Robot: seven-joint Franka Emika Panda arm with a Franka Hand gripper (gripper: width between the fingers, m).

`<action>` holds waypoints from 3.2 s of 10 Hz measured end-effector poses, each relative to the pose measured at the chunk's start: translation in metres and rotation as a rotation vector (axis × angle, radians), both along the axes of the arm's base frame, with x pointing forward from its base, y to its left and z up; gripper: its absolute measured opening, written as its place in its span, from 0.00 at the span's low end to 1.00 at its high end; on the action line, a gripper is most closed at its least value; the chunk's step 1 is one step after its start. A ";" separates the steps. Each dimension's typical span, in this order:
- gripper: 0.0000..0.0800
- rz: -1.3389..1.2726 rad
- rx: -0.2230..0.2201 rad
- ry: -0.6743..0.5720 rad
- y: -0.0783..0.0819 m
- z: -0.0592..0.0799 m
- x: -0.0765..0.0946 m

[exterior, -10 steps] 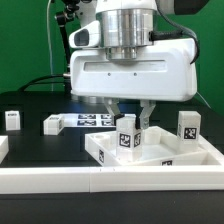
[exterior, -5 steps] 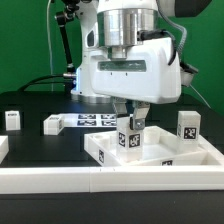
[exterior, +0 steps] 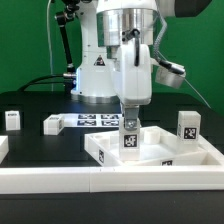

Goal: Assemble square table

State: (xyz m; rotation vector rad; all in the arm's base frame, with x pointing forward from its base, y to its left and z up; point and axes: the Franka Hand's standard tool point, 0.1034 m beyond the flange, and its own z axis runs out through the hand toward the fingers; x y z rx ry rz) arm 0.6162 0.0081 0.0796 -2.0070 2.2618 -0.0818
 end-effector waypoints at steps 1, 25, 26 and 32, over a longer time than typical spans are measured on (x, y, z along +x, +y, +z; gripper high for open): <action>0.36 -0.070 0.010 0.001 0.001 0.000 0.000; 0.81 1.281 -0.159 -0.001 -0.001 0.001 0.000; 0.81 1.337 -0.166 -0.001 -0.003 0.001 0.000; 0.36 1.327 -0.167 0.001 -0.004 0.001 0.000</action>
Offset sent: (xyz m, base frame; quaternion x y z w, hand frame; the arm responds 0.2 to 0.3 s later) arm 0.0120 -0.0036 -0.0007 0.0060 -0.0564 0.0769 0.9954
